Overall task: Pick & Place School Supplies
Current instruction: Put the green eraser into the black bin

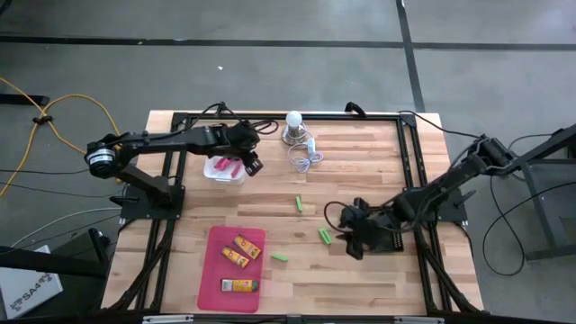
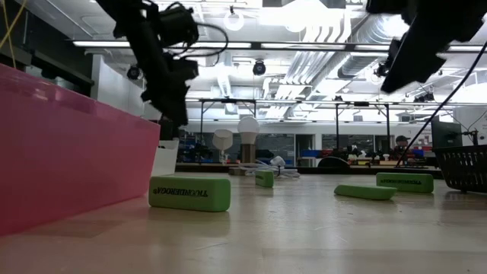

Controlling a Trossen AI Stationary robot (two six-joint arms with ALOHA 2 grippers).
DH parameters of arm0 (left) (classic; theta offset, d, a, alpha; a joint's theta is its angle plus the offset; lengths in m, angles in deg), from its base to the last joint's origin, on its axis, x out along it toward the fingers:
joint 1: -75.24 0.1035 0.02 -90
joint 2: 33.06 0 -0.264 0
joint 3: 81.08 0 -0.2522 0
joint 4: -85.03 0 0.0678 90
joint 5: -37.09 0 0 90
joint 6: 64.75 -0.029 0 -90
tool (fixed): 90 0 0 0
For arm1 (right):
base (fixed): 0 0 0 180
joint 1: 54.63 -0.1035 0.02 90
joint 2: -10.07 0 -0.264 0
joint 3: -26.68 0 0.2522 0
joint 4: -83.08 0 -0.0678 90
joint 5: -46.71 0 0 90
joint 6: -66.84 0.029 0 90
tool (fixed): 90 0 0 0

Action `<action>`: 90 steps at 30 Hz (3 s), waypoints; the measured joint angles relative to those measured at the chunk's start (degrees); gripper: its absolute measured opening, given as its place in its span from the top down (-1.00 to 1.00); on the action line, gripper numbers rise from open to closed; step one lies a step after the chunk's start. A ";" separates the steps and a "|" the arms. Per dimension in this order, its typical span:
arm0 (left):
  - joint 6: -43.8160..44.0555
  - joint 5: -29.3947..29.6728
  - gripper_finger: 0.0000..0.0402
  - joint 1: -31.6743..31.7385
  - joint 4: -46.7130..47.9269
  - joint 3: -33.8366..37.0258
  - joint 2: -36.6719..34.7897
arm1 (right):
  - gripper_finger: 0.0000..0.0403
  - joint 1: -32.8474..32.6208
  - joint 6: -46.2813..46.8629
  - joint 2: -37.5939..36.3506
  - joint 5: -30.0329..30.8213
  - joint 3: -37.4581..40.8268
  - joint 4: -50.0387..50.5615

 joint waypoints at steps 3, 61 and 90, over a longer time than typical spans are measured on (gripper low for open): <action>-2.16 -0.91 0.20 -2.21 -0.88 -1.08 0.00 | 0.23 2.06 0.10 0.00 0.00 0.00 3.37; -1.47 -5.25 0.20 -27.32 -21.76 -1.88 0.04 | 0.57 17.50 -9.35 17.46 -13.93 -0.02 9.75; -1.51 -5.25 0.20 -27.31 -21.92 -1.88 0.04 | 0.83 14.59 -1.76 -1.96 -6.01 -0.02 22.90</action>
